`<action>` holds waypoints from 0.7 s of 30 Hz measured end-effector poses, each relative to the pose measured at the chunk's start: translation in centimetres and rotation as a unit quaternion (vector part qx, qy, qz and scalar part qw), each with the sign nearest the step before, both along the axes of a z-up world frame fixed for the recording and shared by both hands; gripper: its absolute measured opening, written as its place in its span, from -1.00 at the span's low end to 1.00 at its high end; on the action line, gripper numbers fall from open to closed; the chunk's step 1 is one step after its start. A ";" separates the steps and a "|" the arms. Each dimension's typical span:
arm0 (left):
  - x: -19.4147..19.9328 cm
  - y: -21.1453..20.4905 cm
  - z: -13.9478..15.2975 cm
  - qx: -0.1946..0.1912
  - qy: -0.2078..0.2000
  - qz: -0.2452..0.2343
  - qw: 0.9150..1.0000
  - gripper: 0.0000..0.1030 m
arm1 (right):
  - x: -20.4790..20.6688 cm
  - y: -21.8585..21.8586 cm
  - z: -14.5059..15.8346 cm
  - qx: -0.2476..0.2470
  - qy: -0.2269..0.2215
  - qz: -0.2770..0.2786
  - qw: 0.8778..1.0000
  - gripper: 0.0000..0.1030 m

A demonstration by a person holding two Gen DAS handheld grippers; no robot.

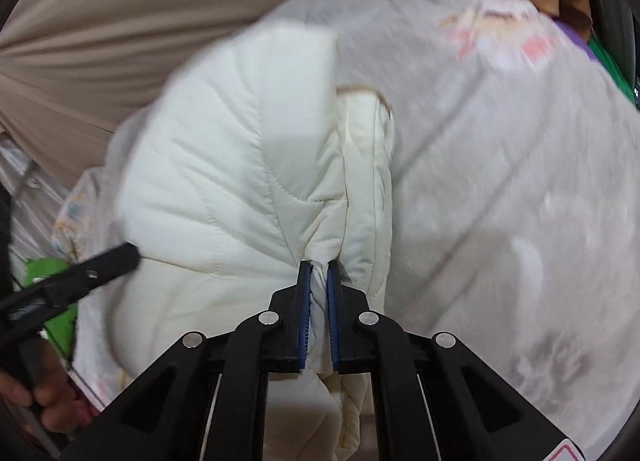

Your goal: Fold large clothes

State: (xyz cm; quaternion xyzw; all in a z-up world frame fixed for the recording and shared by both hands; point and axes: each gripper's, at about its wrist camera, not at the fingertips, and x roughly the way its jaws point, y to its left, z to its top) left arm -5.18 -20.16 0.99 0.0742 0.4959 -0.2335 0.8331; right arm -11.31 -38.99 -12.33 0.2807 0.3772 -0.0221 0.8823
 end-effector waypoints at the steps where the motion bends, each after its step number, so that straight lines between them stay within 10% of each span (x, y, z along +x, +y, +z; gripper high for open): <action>1: -0.3 -0.5 -0.4 0.017 -0.011 -0.004 1.000 0.03 | 0.3 0.0 -0.4 0.002 0.003 -0.003 1.000 -0.89; 6: -0.3 -1.4 -1.9 0.062 -0.041 -0.008 0.997 0.15 | 0.8 0.3 1.7 -0.027 0.020 0.002 0.999 -0.83; 13: -0.3 2.0 1.5 0.005 -0.011 0.017 1.000 0.15 | -5.0 3.3 9.0 -0.115 -0.026 -0.007 0.993 -0.76; 21: -1.7 5.8 -1.1 0.002 0.039 0.035 0.999 0.20 | -1.8 8.1 0.9 -0.195 0.095 0.043 0.975 -1.00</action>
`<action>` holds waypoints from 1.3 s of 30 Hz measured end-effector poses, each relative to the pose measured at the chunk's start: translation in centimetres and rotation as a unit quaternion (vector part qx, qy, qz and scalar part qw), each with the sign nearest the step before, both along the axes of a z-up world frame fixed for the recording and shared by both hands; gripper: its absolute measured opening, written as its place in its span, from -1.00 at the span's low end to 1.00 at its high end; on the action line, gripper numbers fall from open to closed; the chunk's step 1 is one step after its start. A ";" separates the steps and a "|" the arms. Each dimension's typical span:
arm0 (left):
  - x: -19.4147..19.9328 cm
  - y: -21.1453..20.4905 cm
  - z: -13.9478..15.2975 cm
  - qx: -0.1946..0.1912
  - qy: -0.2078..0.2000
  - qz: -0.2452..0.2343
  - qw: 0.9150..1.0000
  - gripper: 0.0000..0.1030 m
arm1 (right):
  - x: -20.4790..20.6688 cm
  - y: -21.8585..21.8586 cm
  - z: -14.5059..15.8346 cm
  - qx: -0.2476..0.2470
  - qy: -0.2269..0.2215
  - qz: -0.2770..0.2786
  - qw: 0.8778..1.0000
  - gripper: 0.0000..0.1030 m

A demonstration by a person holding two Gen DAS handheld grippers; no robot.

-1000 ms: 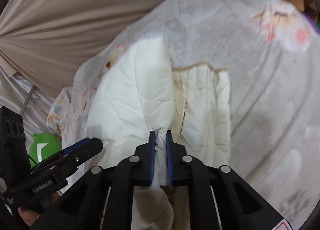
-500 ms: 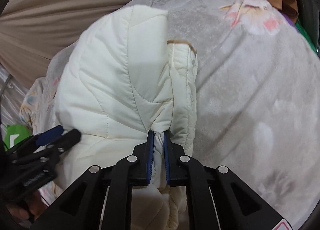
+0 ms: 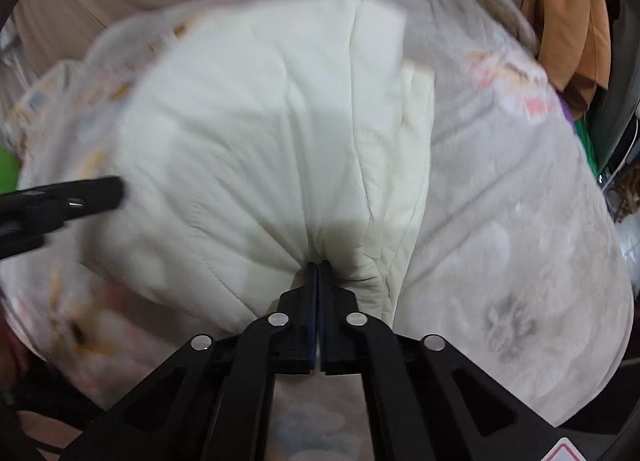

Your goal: Fold large clothes

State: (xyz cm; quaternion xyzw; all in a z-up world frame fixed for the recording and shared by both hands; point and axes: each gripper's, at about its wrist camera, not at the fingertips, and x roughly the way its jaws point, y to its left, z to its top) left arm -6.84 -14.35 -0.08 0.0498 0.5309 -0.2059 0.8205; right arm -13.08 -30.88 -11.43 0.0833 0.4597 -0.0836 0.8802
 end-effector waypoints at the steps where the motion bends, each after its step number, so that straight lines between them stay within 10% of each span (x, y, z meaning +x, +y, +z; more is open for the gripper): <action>1: 0.0 0.1 -0.8 0.004 0.000 -0.001 1.000 0.22 | 0.2 -0.2 -1.0 0.001 0.007 -0.002 1.000 -1.00; 8: 0.2 -0.9 -2.1 0.042 -0.029 -0.012 0.999 0.37 | 0.6 0.8 -2.1 -0.041 0.009 0.002 0.999 -1.00; 14: 0.3 0.3 0.6 0.026 -0.038 -0.002 0.999 0.29 | -2.3 1.1 4.8 -0.029 -0.070 -0.024 0.997 -1.00; 19: 0.3 0.4 0.7 0.030 -0.032 0.000 0.999 0.29 | -0.1 0.7 -0.1 0.026 0.010 -0.040 0.999 -1.00; 26: 0.6 0.7 1.2 0.032 -0.030 0.009 0.999 0.31 | -1.5 -0.2 4.7 0.068 -0.052 -0.090 0.992 -1.00; 32: 0.8 0.5 1.6 0.041 -0.034 0.011 0.999 0.31 | 1.3 0.1 1.2 0.042 -0.002 -0.072 0.996 -1.00; 39: 1.0 0.5 2.2 0.055 -0.048 0.018 0.997 0.31 | 0.3 -0.3 6.1 0.043 -0.074 -0.083 0.993 -0.95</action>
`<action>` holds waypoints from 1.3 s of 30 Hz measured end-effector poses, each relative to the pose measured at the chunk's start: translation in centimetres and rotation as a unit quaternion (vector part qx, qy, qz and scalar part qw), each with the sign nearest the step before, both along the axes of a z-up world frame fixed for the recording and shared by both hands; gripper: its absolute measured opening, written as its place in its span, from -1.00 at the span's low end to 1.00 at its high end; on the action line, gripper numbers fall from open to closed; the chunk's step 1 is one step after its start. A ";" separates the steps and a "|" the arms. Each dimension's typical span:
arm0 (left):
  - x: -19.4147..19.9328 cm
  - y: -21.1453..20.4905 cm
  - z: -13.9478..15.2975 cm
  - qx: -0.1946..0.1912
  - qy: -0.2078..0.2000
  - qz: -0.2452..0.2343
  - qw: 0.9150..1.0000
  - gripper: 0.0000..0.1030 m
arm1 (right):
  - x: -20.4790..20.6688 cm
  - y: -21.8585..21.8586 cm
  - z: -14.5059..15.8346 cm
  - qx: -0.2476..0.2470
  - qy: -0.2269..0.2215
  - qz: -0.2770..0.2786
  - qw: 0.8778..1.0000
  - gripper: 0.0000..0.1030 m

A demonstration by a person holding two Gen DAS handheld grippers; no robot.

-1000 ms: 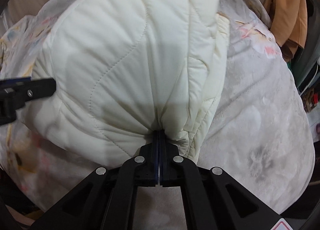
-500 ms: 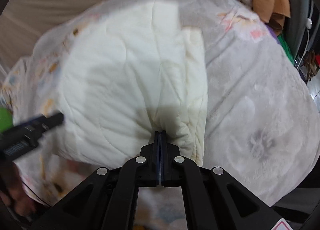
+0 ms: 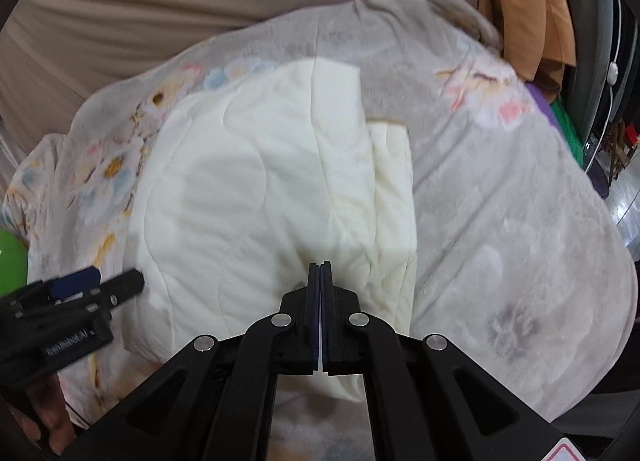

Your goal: Fold large clothes

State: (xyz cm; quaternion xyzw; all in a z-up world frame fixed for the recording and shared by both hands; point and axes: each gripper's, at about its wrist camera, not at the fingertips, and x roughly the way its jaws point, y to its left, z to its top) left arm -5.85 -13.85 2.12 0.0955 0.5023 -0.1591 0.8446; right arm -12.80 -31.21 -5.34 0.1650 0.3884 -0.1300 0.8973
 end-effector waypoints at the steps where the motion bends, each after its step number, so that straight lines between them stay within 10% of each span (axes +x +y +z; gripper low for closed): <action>1: 0.0 -0.1 0.0 0.000 -0.001 0.000 1.000 0.31 | 0.5 0.0 -0.2 -0.004 0.006 0.000 1.000 -0.94; 17: 1.5 -1.1 0.4 0.022 -0.018 0.011 1.000 0.31 | 5.5 -1.7 -3.0 -0.009 0.045 0.003 0.999 -0.92; 24: 1.7 -1.4 0.3 0.028 -0.020 0.011 0.999 0.31 | 0.6 -0.7 1.0 0.015 -0.009 0.000 1.000 -0.87; 39: -0.7 -2.0 -2.8 0.029 0.014 -0.012 0.999 0.59 | -2.8 -0.3 -7.2 0.023 0.057 0.015 0.998 -0.92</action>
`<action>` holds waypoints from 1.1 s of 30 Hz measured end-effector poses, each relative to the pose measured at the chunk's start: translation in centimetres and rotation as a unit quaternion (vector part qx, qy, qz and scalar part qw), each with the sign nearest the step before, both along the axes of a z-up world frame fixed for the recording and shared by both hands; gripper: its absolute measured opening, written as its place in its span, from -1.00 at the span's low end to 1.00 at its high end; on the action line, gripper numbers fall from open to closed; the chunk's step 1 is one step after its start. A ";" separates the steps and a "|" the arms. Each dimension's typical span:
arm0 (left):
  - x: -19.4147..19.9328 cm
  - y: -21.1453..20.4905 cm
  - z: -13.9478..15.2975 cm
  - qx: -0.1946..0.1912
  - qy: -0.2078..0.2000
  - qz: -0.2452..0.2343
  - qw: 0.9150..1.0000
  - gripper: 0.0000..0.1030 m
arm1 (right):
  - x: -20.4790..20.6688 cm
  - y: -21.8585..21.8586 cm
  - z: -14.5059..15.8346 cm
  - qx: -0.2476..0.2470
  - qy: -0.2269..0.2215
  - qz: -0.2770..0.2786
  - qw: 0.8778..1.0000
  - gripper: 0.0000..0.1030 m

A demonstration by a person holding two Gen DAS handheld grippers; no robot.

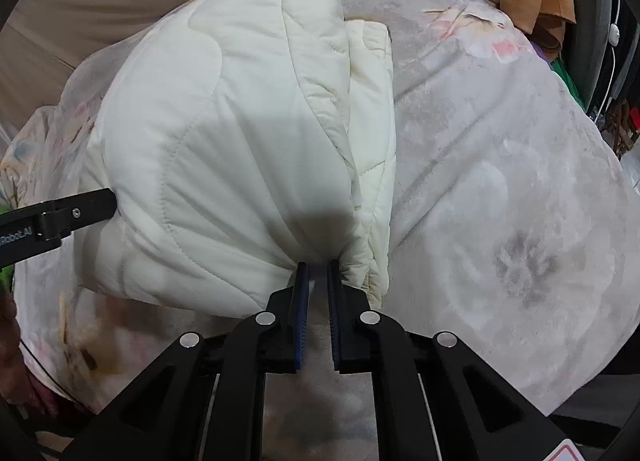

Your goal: Fold large clothes

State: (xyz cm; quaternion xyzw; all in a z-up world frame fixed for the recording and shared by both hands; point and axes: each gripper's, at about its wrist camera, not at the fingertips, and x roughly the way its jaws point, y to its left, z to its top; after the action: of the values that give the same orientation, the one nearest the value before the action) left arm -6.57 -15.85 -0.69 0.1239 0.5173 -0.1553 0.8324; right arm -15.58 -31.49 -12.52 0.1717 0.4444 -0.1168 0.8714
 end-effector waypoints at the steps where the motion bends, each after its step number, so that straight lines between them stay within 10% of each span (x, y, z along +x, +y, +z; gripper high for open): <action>1: -0.1 -0.2 -0.2 0.006 -0.003 -0.004 1.000 0.60 | 0.1 -0.1 -0.6 0.003 0.001 0.001 1.000 -0.92; 10: -0.2 -0.3 0.9 0.024 -0.034 0.000 0.999 0.63 | -1.0 -0.6 3.2 0.021 -0.037 -0.006 0.999 -0.76; 18: 0.0 -0.1 1.8 0.017 -0.033 0.009 0.999 0.61 | -0.9 -1.8 6.0 -0.020 -0.065 -0.044 0.997 0.43; 33: 3.0 4.4 3.2 -0.060 0.008 0.057 0.997 0.70 | 2.2 -3.7 2.0 0.090 -0.025 -0.045 0.995 0.75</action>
State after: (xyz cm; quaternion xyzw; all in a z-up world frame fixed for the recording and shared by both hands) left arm -3.59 -11.41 2.49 0.0427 0.5202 -0.1391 0.8416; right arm -13.39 -35.21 -10.57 0.2715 0.4234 -0.1109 0.8571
